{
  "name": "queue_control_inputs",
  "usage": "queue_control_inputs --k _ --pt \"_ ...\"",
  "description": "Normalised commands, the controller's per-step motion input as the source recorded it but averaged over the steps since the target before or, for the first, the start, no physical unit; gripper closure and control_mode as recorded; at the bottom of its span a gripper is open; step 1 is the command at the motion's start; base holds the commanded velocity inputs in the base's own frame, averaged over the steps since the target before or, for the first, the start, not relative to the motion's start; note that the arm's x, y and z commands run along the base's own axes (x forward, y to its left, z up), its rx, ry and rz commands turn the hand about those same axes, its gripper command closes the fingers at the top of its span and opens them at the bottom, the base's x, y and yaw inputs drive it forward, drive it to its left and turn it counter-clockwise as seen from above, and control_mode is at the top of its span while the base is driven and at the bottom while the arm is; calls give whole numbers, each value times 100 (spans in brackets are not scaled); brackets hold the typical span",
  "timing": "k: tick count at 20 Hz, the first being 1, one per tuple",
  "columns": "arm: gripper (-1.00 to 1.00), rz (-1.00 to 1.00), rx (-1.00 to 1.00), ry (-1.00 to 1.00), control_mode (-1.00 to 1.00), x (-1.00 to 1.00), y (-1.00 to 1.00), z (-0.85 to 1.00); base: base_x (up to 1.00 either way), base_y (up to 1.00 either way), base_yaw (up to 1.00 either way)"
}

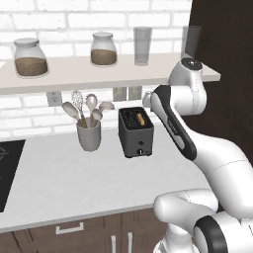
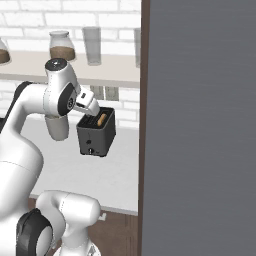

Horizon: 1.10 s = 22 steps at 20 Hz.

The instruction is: Start the toaster. Once the lever pops up, take the bread to the plate on the dining counter.

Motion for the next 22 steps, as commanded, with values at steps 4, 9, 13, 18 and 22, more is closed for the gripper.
queue_control_inputs --k 4,9,13,18,22 --pt "-100 0 0 0 -100 0 0 0 0 0 0" --pt "-100 0 0 0 -100 0 0 0 0 0 0" --pt "-100 0 0 0 -100 0 0 0 0 0 0" --pt "-100 0 0 0 -100 0 0 0 0 0 0" --pt "-100 0 0 0 -100 0 0 0 0 0 0"
